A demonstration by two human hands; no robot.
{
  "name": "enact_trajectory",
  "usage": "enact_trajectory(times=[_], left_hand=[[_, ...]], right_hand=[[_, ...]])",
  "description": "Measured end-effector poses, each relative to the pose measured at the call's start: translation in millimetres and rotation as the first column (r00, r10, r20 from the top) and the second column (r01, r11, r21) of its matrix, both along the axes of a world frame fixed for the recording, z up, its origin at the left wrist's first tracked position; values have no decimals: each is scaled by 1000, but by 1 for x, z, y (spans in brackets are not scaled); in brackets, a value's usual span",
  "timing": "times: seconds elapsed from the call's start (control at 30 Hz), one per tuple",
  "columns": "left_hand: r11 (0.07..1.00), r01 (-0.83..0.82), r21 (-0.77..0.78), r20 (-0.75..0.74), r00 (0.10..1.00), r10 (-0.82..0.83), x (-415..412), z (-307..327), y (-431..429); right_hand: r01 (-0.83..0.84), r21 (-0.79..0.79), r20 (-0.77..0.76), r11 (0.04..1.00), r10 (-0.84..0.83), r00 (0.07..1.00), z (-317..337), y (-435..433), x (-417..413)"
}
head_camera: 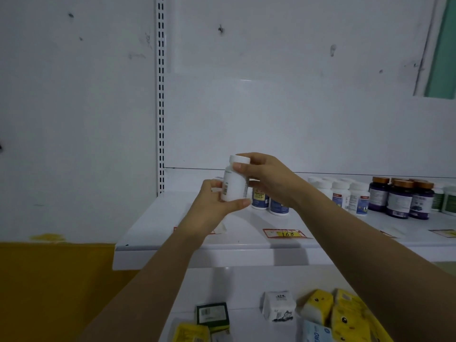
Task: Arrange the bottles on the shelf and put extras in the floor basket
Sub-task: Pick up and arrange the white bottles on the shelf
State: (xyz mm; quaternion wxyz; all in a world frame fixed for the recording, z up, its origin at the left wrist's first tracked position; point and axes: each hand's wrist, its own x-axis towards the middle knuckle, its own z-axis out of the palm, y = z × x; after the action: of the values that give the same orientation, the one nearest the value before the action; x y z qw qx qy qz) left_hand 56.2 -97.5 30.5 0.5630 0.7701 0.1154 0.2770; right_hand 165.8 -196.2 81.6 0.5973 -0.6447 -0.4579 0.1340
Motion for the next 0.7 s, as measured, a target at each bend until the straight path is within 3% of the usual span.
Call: enact_trajectory(times=[0.17,0.3,0.47,0.7], left_hand=[[999,4,52,12,1000,-4,0,-1,2],[996,-74,49,88,994,69,6,0,0],[991,-110,82,256,963,85,10,11,2],[983,-161,84,316,940,127,13,12,7]], right_hand=[[-67,22,-32,997,68,997,-2,-4,2],[-28,-13,158,1000,29,987,-1,-4,-7],[33,34,413,999,-44,910,1,-4,-19],[63,67,582,996,-90,808,-8,-9,-20]])
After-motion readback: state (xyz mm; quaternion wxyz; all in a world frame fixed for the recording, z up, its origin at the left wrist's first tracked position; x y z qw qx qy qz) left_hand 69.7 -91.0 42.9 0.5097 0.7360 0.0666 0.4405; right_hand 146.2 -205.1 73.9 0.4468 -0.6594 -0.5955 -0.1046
